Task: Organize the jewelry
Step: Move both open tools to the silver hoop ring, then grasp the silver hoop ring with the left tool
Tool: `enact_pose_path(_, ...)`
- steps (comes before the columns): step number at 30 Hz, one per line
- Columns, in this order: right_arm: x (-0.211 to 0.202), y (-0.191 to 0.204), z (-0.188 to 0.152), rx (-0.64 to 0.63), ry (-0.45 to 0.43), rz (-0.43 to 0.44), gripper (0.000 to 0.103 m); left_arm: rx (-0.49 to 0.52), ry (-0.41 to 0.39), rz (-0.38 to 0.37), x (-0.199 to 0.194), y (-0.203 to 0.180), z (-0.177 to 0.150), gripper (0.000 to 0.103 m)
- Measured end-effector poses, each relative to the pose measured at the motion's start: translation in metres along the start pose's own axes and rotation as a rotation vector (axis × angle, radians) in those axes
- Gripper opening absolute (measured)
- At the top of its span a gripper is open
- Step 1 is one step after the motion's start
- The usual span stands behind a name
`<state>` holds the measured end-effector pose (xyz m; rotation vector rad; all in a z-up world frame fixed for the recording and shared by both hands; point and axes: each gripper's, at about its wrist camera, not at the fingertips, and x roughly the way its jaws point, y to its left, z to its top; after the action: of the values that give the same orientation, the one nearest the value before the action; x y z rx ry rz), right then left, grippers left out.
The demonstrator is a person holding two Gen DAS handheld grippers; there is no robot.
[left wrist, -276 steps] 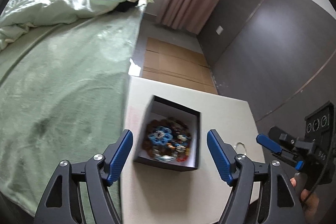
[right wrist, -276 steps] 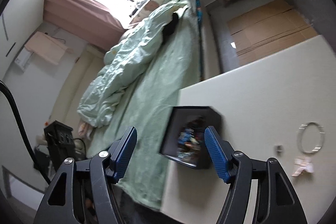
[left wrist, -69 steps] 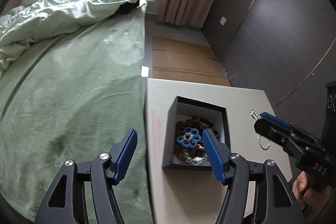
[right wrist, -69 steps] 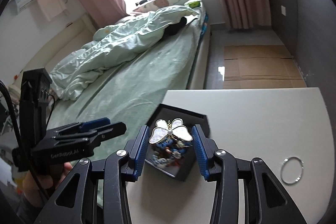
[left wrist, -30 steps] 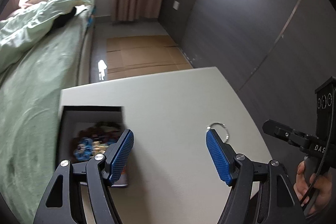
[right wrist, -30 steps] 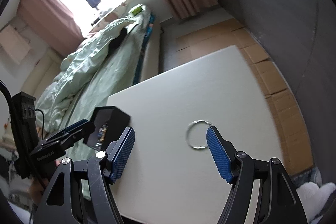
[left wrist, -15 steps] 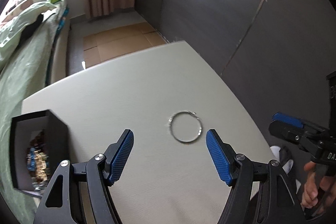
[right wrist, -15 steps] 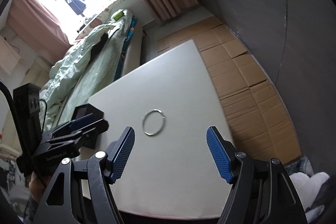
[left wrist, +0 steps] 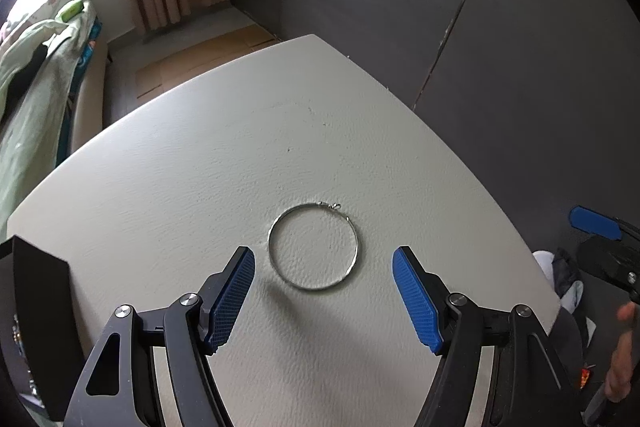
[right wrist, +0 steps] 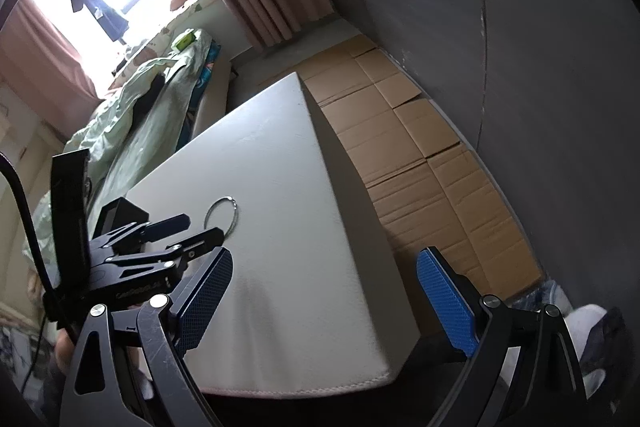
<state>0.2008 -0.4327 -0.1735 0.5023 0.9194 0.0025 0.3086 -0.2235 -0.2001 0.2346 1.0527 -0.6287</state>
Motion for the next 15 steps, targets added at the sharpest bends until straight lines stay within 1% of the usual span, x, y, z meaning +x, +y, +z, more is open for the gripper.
enact_pose_path(3, -0.003, -0.003, -0.003, 0.012, -0.014, 0.016, 0.094, -0.007, 0.0, 0.011, 0.006, 0.002, -0.001, 0.072)
enact_pose_path(5, -0.005, -0.004, -0.004, 0.016, -0.021, 0.022, 0.094, -0.01, -0.019, 0.01, 0.006, 0.002, -0.004, 0.072)
enact_pose_path(8, -0.006, -0.002, -0.005, 0.017, -0.029, 0.025, 0.094, 0.013, -0.031, 0.022, 0.006, -0.001, -0.005, 0.072)
enact_pose_path(10, -0.006, -0.001, -0.007, 0.014, -0.031, 0.028, 0.094, 0.041, -0.024, 0.059, 0.007, -0.006, -0.005, 0.068)
enact_pose_path(11, -0.006, 0.0, -0.009, 0.014, -0.031, 0.029, 0.094, 0.047, -0.022, 0.066, 0.007, -0.007, -0.005, 0.066)
enact_pose_path(14, -0.003, 0.003, -0.011, 0.021, -0.023, 0.033, 0.094, 0.02, -0.023, 0.075, 0.004, 0.0, -0.004, 0.051)
enact_pose_path(15, -0.002, 0.004, -0.012, 0.023, -0.02, 0.034, 0.094, 0.007, -0.019, 0.057, 0.003, 0.003, -0.003, 0.051)
